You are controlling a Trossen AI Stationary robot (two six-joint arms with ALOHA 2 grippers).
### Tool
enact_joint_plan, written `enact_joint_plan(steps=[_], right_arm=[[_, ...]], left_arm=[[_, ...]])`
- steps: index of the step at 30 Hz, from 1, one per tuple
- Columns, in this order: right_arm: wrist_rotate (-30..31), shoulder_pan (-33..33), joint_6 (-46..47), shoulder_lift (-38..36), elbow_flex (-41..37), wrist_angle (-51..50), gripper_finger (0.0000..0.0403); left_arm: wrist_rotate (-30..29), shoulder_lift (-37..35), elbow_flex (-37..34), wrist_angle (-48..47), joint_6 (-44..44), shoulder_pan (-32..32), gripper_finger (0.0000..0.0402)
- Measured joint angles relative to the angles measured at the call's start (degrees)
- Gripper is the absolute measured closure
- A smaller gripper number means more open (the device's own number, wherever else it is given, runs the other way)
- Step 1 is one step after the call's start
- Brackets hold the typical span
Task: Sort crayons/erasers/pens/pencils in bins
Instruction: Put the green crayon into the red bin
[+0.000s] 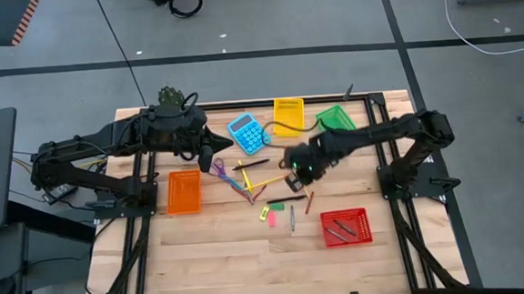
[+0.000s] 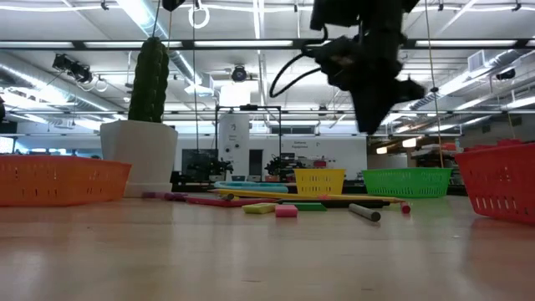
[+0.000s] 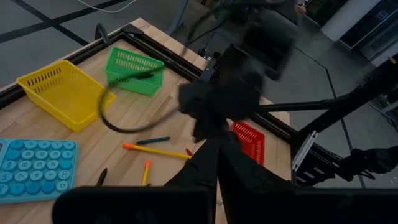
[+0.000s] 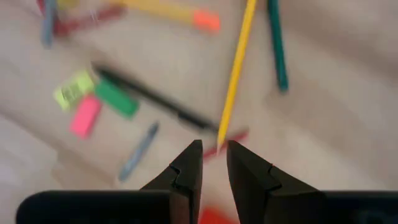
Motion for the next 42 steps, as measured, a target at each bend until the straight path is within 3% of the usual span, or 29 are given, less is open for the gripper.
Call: enact_joint_plan(steps=[6, 11, 22, 31, 42], right_arm=[[1.26, -5.52, -18.77, 0.00, 0.00, 5.37, 0.0322], [0.91, -8.42, -24.90, 1.87, -0.07, 3.05, 0.0322], [-2.32, -9.57, -27.95, 11.11, -0.07, 3.16, 0.0296], [2.00, -9.90, -28.26, 11.87, -0.07, 3.23, 0.0295], [1.94, -11.10, -27.60, 14.22, -0.04, 6.42, 0.0301]], left_arm=[[-0.02, -0.01, 0.00, -0.02, 0.04, 0.01, 0.0380], [-0.05, -0.01, 0.00, -0.04, 0.04, -0.01, 0.0380], [-0.09, -0.02, -0.02, -0.06, -0.01, 0.01, 0.0382], [-0.07, -0.02, -0.02, -0.07, -0.03, 0.01, 0.0379], [-0.03, -0.02, -0.02, -0.04, -0.88, -0.01, 0.0380]])
